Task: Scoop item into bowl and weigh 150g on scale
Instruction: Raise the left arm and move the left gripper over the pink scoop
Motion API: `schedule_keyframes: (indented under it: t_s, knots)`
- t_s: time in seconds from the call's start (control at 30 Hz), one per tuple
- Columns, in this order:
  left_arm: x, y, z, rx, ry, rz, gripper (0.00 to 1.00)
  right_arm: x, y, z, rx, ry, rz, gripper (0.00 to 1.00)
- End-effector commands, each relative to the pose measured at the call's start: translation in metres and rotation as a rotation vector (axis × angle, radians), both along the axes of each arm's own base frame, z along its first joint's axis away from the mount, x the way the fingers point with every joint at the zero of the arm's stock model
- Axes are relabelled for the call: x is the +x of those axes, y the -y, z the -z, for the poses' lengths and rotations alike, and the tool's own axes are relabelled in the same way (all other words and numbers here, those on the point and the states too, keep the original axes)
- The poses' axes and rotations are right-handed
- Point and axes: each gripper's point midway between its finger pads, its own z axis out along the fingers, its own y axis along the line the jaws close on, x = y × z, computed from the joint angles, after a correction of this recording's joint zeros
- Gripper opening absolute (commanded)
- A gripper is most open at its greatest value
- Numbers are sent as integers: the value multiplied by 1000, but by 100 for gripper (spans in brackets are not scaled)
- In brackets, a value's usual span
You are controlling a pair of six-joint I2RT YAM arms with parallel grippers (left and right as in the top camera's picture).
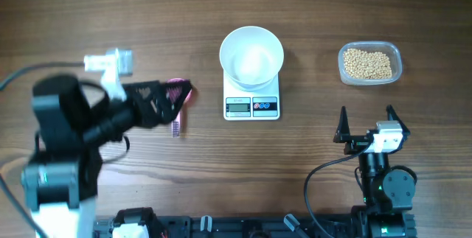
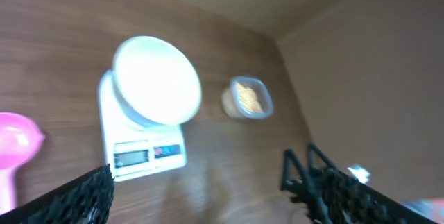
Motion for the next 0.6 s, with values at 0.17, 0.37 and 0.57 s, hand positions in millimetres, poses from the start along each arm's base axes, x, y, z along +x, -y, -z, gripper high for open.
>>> schedule_keyframes:
  t_s: [0.17,0.37,0.57]
  knots:
    - [20,5,7,-71,-155,27,100,0,-3,-1,9,6,-16,100]
    - [24,-16,11,120,-267,-136,99,0,-3,-1,8,7,-16,100]
    - [22,-13,29,349,-472,-150,100,0,-3,-1,9,7,-16,100]
